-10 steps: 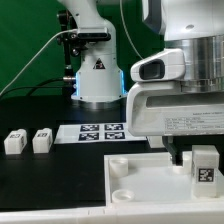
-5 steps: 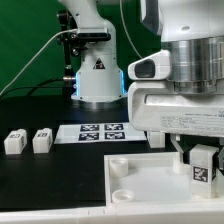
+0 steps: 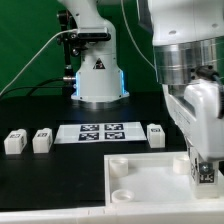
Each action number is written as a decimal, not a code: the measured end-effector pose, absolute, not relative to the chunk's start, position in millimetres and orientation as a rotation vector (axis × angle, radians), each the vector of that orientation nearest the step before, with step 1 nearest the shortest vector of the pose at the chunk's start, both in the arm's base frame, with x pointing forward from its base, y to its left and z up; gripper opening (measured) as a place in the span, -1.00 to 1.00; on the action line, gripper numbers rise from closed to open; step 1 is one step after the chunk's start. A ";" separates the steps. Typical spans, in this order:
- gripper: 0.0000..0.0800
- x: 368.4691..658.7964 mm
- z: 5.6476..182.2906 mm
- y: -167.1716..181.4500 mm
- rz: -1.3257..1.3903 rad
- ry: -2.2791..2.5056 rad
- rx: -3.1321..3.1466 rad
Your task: Assemble one leg
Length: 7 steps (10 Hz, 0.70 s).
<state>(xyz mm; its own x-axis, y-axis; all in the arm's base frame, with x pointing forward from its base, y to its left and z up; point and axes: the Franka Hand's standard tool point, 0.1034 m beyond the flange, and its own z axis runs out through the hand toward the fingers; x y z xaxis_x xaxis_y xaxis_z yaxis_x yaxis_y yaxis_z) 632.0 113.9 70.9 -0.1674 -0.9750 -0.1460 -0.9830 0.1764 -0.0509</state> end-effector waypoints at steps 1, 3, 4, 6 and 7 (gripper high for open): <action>-0.25 631.3 70.9 117.9 0.090 2.372 -1.831; -0.26 630.6 71.1 119.8 0.081 2.371 -1.842; -0.26 630.5 71.0 120.2 0.078 2.335 -1.886; 0.50 629.0 70.5 124.2 0.052 2.147 -2.107; 0.50 628.7 70.6 125.1 0.026 1.912 -2.325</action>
Offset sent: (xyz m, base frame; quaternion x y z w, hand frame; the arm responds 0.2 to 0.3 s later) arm 0.0000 0.0000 0.0000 0.0000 0.0000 -0.0899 0.9960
